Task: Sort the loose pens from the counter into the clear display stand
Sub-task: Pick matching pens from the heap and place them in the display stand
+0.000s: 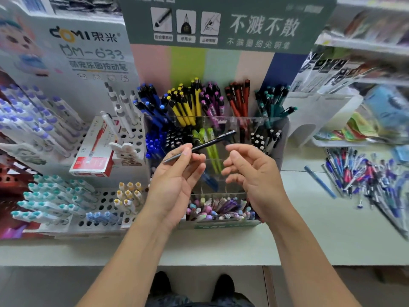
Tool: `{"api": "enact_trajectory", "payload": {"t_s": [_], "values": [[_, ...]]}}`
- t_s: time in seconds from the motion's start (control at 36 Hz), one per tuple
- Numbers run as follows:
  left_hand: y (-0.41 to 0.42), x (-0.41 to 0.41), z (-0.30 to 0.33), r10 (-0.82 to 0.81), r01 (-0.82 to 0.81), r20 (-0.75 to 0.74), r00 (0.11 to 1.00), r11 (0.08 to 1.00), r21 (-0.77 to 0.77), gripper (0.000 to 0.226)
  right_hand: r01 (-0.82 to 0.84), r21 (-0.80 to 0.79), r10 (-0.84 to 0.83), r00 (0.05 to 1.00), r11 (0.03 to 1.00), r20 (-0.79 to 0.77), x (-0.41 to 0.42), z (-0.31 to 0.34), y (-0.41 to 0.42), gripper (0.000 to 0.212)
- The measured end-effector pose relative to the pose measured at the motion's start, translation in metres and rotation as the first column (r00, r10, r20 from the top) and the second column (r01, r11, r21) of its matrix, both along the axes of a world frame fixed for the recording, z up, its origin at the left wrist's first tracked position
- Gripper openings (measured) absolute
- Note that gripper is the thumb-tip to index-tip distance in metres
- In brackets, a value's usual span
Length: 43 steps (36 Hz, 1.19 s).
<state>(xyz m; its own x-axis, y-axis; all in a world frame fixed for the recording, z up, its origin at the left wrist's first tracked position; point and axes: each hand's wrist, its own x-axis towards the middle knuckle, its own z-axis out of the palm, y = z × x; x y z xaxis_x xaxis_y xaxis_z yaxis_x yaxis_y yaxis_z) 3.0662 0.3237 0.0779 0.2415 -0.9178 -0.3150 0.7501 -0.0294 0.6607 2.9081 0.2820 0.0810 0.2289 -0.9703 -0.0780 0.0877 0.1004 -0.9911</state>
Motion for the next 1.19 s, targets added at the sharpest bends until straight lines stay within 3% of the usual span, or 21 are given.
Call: {"api": "enact_trajectory", "payload": {"t_s": [0.11, 0.22, 0.31, 0.42, 0.53, 0.64, 0.81, 0.94, 1.03, 1.11, 1.19], "values": [[0.006, -0.008, -0.005, -0.059, 0.061, 0.117, 0.991, 0.998, -0.014, 0.014, 0.089, 0.098, -0.103, 0.983, 0.991, 0.153, 0.011, 0.002, -0.003, 0.018], [0.01, -0.003, -0.008, -0.101, 0.104, 0.227, 0.969, 0.995, -0.004, 0.023, 0.121, -0.028, -0.117, 0.987, 0.992, 0.108, 0.014, 0.008, -0.01, 0.009], [0.012, 0.01, -0.012, -0.065, 0.056, 0.367, 0.928, 0.998, 0.036, 0.042, 0.154, -0.272, -0.178, 0.982, 0.95, -0.064, 0.009, 0.02, -0.019, 0.012], [0.015, 0.03, -0.019, -0.05, -0.003, 0.537, 0.842, 0.995, 0.096, 0.032, -0.1, -0.479, -0.122, 0.903, 0.872, -0.411, 0.02, 0.031, -0.03, 0.014], [0.017, 0.038, -0.02, -0.067, 0.011, 0.619, 0.782, 0.996, 0.093, 0.028, -0.361, -0.508, -0.122, 0.711, 0.782, -0.693, 0.048, 0.026, -0.039, 0.016], [0.016, 0.044, -0.026, -0.051, -0.002, 0.759, 0.649, 0.998, 0.069, 0.029, -0.425, -0.504, -0.166, 0.617, 0.752, -0.769, 0.069, 0.011, -0.038, 0.039], [0.018, 0.041, -0.036, -0.052, 0.036, 0.84, 0.54, 0.999, 0.039, 0.037, -0.251, -0.664, -0.391, 0.643, 0.705, -0.659, 0.08, -0.03, -0.02, 0.043], [0.016, 0.032, -0.047, -0.022, 0.039, 0.838, 0.545, 0.999, 0.001, 0.04, -0.105, -0.566, -0.246, 0.825, 0.818, -0.509, 0.083, -0.033, -0.009, 0.046], [0.017, 0.022, -0.05, 0.039, -0.054, 0.837, 0.546, 0.998, -0.012, 0.032, -0.073, -0.494, -0.197, 0.859, 0.867, -0.472, 0.072, -0.028, -0.001, 0.044], [0.015, 0.003, -0.046, 0.143, -0.213, 0.863, 0.484, 0.976, -0.042, 0.017, 0.028, -0.527, -0.291, 0.858, 0.849, -0.424, 0.042, -0.02, 0.006, 0.032], [0.011, -0.031, -0.044, 0.124, -0.136, 0.806, 0.579, 0.989, -0.055, 0.018, 0.173, -0.543, -0.425, 0.821, 0.822, -0.381, -0.008, -0.016, 0.013, 0.02]]}}
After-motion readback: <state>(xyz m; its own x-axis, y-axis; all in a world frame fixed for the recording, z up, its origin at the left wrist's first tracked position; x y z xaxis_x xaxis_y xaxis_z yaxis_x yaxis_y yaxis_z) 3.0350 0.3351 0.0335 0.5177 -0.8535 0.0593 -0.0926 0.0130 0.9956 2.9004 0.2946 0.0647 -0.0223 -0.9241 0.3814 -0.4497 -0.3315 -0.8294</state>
